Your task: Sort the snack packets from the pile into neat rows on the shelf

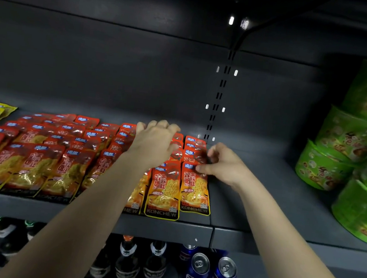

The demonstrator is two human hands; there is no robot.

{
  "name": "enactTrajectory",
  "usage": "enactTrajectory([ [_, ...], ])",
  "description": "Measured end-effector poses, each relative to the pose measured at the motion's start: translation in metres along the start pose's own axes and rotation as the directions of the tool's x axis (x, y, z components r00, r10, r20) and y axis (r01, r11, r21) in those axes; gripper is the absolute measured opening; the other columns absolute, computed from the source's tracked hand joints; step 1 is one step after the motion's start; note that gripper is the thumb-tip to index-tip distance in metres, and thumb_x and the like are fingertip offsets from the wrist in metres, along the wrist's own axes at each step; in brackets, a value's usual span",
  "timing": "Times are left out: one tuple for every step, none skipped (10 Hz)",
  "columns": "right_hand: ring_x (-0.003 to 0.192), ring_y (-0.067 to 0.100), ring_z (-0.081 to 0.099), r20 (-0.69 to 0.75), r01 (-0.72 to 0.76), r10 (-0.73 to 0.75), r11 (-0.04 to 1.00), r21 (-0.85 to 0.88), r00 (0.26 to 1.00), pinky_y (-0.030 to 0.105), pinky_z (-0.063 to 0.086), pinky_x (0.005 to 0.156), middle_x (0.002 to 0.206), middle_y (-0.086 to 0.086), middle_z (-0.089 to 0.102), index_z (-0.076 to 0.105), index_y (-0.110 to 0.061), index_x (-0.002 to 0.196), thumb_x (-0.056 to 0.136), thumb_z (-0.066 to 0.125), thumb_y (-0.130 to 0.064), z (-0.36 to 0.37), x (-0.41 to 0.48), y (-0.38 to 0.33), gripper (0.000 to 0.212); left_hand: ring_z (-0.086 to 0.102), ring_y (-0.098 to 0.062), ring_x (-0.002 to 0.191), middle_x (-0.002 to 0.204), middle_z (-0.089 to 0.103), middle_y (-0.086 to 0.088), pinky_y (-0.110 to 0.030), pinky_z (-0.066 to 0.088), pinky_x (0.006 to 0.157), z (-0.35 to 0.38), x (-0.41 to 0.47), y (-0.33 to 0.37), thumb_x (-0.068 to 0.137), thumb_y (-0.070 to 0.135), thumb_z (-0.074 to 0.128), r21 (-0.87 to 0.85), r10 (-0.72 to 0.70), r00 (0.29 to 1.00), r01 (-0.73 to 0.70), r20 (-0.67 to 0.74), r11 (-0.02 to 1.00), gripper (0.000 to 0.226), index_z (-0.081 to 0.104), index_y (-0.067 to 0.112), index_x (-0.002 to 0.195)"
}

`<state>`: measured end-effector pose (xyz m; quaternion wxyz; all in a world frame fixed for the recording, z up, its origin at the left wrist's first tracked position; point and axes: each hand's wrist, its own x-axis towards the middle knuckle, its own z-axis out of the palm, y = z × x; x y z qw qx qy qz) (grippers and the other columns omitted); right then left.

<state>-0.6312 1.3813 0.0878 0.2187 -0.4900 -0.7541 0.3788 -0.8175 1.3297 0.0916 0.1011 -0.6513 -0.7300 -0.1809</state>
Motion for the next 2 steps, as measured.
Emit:
enactTrajectory([
  [0.09, 0.015, 0.058, -0.084, 0.126, -0.128, 0.992, -0.026, 0.988, 0.024, 0.046, 0.064, 0.1, -0.002, 0.058, 0.052, -0.023, 0.087, 0.081, 0.074, -0.022, 0.007, 0.003, -0.01, 0.024, 0.045, -0.022, 0.125, 0.131, 0.052, 0.0, -0.044, 0.027, 0.104, -0.01, -0.013, -0.013, 0.096, 0.037, 0.051, -0.003, -0.03, 1.0, 0.03, -0.002, 1.0, 0.041, 0.043, 0.027, 0.136],
  [0.091, 0.015, 0.058, -0.089, 0.229, -0.241, 0.965, -0.124, 0.966, 0.022, 0.044, 0.063, 0.104, -0.002, 0.06, 0.057, -0.02, 0.095, 0.084, 0.071, -0.021, 0.023, -0.004, -0.031, 0.018, 0.044, -0.023, 0.127, 0.132, 0.05, -0.001, -0.045, 0.026, 0.106, -0.024, -0.031, -0.03, 0.096, 0.036, 0.051, -0.01, -0.047, 0.999, 0.047, -0.003, 0.999, 0.041, 0.043, 0.027, 0.136],
])
